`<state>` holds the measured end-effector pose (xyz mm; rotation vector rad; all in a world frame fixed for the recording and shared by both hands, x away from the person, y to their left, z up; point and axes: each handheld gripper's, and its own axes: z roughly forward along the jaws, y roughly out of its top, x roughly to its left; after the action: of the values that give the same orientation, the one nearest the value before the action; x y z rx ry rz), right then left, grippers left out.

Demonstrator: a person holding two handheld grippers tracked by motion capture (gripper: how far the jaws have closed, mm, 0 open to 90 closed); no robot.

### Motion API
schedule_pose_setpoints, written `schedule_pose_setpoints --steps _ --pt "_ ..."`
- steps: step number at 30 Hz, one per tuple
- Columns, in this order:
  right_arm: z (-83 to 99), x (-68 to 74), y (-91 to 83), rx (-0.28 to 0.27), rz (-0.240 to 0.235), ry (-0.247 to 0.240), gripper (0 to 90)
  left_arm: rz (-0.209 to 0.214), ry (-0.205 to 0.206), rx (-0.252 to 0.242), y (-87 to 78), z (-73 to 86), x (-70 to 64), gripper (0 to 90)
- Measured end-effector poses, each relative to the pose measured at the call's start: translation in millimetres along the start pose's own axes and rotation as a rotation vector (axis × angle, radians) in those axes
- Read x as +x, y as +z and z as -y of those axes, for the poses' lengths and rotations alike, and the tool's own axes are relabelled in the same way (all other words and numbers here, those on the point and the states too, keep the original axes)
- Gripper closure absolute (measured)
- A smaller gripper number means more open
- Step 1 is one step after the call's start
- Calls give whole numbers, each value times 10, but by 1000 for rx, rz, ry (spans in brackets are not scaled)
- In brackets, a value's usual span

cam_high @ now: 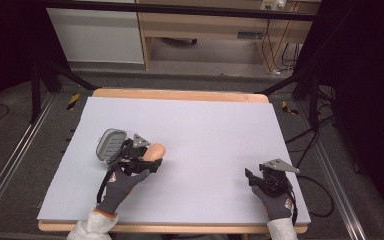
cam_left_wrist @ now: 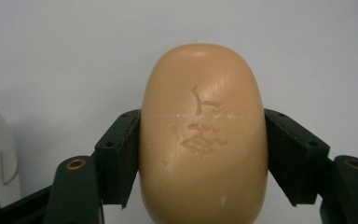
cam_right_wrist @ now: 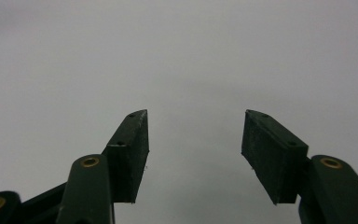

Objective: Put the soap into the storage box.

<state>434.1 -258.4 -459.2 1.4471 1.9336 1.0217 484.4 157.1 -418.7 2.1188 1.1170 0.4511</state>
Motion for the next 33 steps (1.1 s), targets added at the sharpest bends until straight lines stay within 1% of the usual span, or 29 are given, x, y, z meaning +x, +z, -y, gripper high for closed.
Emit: schedule_pose_setpoints --steps 3,4,5,7,8,10,14,15,16,18,19,20,23,27,28,33 --pt "1 -2 1 0 0 -1 413 -5 -16 -12 -47 30 43 319" --pt "2 -4 2 -1 0 -3 413 -5 -13 -9 -68 41 62 319" --pt "3 -3 2 0 0 -3 413 -8 -22 -17 -80 54 71 319" --pt "5 -2 1 4 -6 3 413 -12 -23 -15 -111 78 99 319" --pt "7 -2 7 3 1 -2 413 -14 -28 -19 -127 93 114 319" --pt "8 -2 7 3 0 -2 413 -14 -28 -16 -155 113 142 319" --pt "9 -2 3 1 -1 -4 413 -20 -44 -29 -214 149 200 319" --pt "9 -2 3 1 -1 -4 413 -20 -42 -27 -230 154 217 319" --pt "9 -3 3 0 -1 -3 413 -23 -53 -33 -247 163 236 319" --pt "9 -1 5 3 -2 1 413 -28 -60 -38 -275 171 271 319" --pt "10 -3 7 2 -2 -4 413 -29 -61 -34 -289 171 293 319" --pt "10 -1 7 2 -1 -4 413 -31 -70 -42 -296 168 307 319" --pt "9 -1 11 4 -2 -2 413 -37 -79 -48 -324 149 365 319" --pt "7 -7 -2 2 -7 9 413 -58 -90 -56 -372 112 464 319" --pt "9 -11 5 2 -2 1 413 -63 -94 -58 -387 105 488 319" --pt "9 -6 14 4 -2 -1 414 -83 -113 -66 -452 80 617 319"
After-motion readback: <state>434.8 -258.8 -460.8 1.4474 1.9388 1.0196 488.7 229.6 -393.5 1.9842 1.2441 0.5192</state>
